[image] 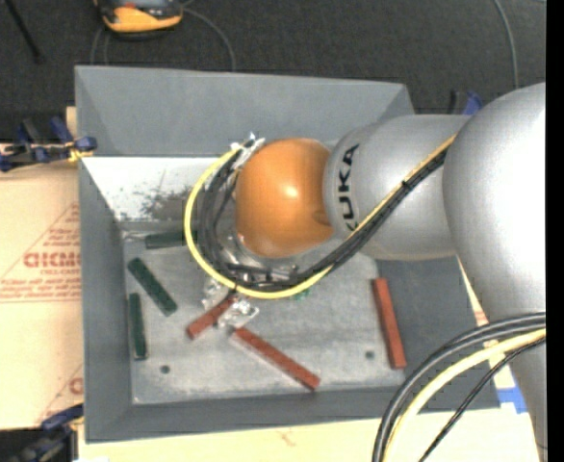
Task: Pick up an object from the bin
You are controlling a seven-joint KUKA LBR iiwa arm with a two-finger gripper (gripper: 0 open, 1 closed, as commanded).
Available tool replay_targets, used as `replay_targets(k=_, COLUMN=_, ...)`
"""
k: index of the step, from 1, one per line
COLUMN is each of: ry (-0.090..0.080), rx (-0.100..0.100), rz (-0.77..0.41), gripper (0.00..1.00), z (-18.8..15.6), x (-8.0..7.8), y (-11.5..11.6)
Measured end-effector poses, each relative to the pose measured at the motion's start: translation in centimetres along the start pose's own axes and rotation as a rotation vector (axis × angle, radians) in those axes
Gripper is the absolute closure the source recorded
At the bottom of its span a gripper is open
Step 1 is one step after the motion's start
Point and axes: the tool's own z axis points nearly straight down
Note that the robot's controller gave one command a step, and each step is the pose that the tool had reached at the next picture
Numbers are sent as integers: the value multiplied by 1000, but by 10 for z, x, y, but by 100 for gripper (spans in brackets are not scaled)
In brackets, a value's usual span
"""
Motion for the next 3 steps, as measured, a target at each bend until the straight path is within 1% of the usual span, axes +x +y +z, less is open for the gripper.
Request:
replay_targets(k=1, ry=-2, rx=1, rz=2, gripper=100, z=0, x=-1, y=-2)
replay_targets(k=2, ry=7, rx=4, rz=-4, gripper=100, z=-38, x=21, y=-13)
replay_targets(k=3, ry=-1, rx=7, rz=90, gripper=100, z=-51, x=-32, y=20)
